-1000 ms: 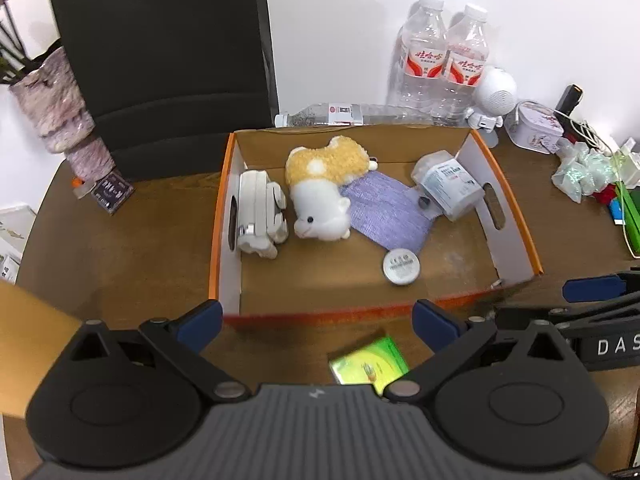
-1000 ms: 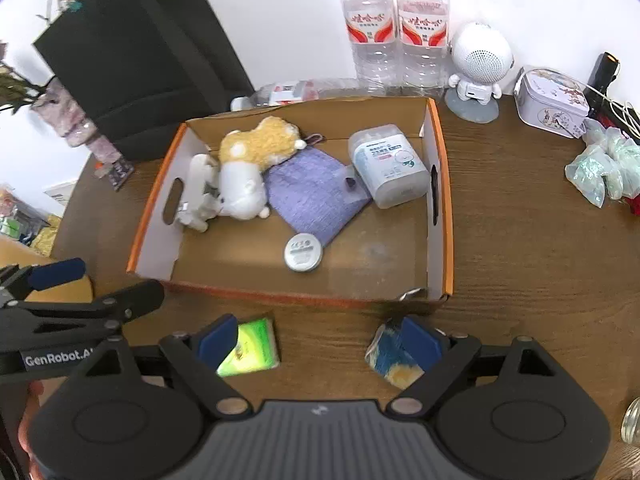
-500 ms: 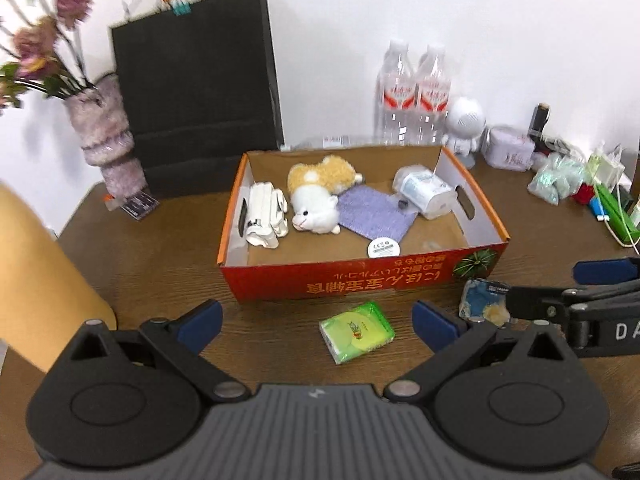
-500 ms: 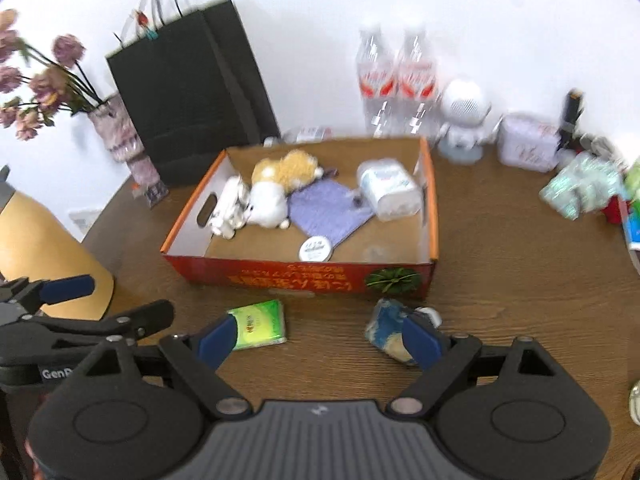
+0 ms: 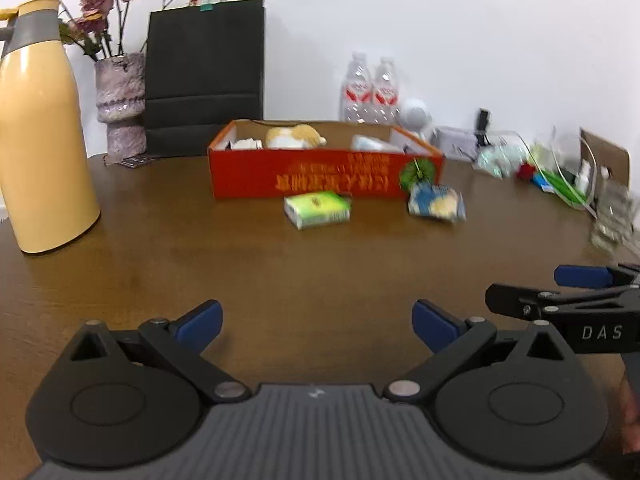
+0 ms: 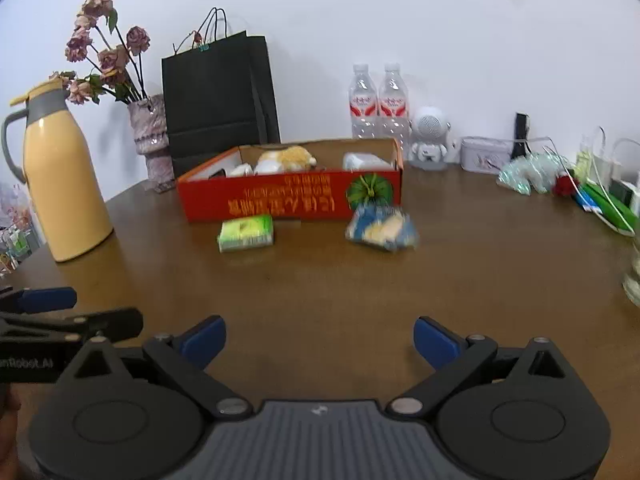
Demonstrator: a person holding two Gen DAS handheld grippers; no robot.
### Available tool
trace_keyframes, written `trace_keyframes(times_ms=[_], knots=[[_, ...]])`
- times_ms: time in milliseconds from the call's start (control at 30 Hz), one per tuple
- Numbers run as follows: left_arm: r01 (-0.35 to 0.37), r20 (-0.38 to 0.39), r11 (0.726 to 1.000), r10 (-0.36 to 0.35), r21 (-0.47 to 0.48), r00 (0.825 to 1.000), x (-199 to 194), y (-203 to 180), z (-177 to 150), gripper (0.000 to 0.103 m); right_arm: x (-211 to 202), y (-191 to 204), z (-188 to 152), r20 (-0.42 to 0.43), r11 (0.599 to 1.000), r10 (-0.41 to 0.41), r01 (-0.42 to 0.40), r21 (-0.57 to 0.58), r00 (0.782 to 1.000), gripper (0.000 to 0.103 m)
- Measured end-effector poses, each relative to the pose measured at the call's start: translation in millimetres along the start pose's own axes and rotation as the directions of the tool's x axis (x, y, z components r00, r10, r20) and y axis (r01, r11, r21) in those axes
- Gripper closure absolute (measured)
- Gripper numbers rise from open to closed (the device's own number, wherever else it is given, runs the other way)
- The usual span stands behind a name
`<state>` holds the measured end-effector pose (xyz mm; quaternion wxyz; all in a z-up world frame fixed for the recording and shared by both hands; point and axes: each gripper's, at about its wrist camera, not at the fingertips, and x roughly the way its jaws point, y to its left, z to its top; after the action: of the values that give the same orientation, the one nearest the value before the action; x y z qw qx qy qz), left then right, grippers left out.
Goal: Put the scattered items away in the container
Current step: 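Withdraw both tools from the box back toward the table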
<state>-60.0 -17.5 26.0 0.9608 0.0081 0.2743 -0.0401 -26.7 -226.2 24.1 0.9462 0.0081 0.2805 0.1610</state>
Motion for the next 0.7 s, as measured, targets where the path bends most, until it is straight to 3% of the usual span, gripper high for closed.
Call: trace_keyframes(times_ms=[100, 233, 533, 633, 700], knots=[[-0.033, -0.017, 0.999, 0.033, 0.018, 0.999, 5, 0, -8, 0.0, 3, 7, -17, -0.03, 0.999, 0.003, -0.004, -0.033, 1.0, 0.0], [-0.007, -0.072, 1.0, 0.007, 0.009, 0.997, 20, 2, -11, 0.0, 10, 16, -26, -0.071, 0.995, -0.004, -0.003, -0.1, 0.997, 0.0], [0.014, -0.13, 1.0, -0.012, 0.02, 0.991, 32, 4, -17, 0.0, 19, 15, -29, -0.131, 0.997, -0.014, 0.004, -0.08, 0.991, 0.0], [0.091, -0.114, 0.994, -0.084, 0.055, 0.99, 41, 10, 6, 0.0, 20, 10, -19, -0.119, 0.996, -0.01, 0.0, -0.086, 0.993, 0.0], [0.157, -0.092, 0.979, -0.145, 0.133, 0.985, 56, 13, 33, 0.0, 26, 3, 2, -0.1, 0.994, -0.024, 0.013, -0.11, 0.995, 0.0]])
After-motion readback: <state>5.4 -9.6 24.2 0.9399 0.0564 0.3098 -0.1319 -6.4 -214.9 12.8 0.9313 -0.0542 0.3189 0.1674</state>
